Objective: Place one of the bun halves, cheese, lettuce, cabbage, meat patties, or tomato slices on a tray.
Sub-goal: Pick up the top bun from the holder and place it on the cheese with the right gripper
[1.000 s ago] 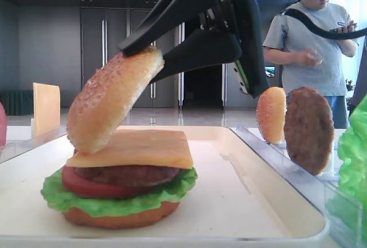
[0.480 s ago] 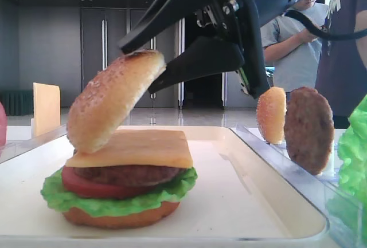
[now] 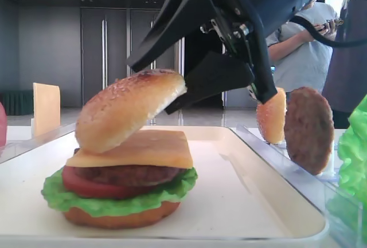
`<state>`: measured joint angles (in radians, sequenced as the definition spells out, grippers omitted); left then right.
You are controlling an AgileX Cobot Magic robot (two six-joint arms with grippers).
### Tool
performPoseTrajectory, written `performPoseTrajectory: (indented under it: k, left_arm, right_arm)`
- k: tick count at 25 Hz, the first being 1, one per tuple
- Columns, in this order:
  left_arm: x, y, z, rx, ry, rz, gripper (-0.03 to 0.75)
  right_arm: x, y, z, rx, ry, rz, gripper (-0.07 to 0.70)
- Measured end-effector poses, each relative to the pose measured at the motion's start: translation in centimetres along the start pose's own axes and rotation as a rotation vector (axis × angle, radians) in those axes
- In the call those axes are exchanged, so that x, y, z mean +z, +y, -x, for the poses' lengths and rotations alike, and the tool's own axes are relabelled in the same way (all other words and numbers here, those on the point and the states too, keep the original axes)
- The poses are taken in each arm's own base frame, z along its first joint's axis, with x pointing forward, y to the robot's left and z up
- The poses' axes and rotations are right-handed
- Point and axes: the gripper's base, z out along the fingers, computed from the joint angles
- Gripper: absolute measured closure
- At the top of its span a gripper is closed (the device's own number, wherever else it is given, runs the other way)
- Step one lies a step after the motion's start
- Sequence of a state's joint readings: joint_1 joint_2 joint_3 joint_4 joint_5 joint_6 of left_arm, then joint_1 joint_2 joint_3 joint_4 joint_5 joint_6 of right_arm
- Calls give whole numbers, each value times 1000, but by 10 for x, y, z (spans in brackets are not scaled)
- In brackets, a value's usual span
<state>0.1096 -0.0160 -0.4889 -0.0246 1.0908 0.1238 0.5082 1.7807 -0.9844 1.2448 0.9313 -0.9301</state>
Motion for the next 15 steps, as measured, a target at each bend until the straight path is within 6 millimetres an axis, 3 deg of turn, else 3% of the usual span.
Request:
performPoseTrajectory:
  k: [9, 15]
  left_arm:
    - [0, 0, 0, 0, 0, 0, 557]
    - [0, 0, 0, 0, 0, 0, 557]
  right_arm:
    - [0, -5, 0, -22, 0, -54, 252]
    - [-1, -7, 1, -28, -9, -75, 136]
